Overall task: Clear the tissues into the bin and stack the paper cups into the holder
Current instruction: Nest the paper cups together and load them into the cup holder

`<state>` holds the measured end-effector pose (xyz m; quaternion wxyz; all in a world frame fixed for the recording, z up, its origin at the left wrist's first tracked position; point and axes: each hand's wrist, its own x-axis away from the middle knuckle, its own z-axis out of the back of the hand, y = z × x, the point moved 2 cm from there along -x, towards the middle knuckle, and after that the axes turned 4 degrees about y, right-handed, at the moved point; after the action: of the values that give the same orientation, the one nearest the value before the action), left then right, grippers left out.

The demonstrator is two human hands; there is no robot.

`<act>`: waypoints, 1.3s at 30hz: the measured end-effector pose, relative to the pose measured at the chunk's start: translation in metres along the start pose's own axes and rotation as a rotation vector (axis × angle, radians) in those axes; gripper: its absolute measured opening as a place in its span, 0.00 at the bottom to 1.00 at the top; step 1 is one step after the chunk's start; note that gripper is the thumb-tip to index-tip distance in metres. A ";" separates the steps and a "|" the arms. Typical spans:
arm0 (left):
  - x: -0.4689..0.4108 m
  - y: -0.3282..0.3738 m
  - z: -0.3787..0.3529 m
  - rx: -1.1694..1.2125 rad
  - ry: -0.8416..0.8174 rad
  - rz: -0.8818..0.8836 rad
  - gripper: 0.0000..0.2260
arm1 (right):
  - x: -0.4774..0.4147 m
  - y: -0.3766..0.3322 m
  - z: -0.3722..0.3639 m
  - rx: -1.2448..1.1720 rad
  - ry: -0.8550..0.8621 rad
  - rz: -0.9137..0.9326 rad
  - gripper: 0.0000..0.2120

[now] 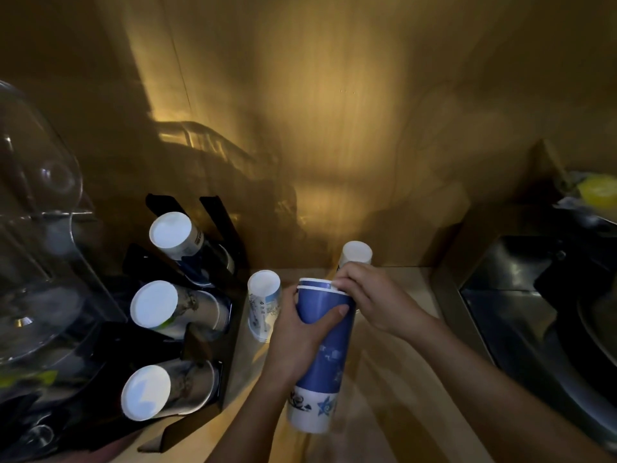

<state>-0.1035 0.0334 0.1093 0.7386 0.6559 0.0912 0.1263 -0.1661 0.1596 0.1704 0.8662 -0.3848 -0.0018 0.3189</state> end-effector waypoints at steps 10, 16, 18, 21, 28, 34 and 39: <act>0.018 -0.011 0.013 -0.030 -0.006 0.000 0.23 | -0.018 -0.006 0.026 -0.033 0.207 0.014 0.08; 0.020 -0.011 0.023 -0.048 0.018 -0.090 0.27 | -0.007 -0.009 0.011 -0.080 0.121 0.006 0.07; 0.018 -0.011 0.025 -0.020 0.027 -0.104 0.30 | 0.001 -0.010 -0.002 -0.128 0.032 0.004 0.06; 0.018 -0.014 0.026 -0.024 0.017 -0.087 0.36 | 0.013 -0.007 -0.022 -0.192 -0.093 -0.051 0.08; 0.024 -0.024 0.023 -0.112 -0.048 0.008 0.25 | 0.028 0.005 -0.031 -0.259 -0.117 -0.146 0.10; 0.013 -0.024 0.024 0.305 -0.073 0.323 0.23 | 0.039 0.011 -0.035 -0.068 -0.285 -0.011 0.42; 0.012 -0.011 0.026 0.692 -0.206 0.676 0.23 | 0.041 0.015 -0.045 0.076 -0.243 0.078 0.44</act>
<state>-0.0831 0.0112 0.1024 0.4002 0.8647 -0.1635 0.2556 -0.1303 0.1594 0.1189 0.8604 -0.3100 -0.0794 0.3965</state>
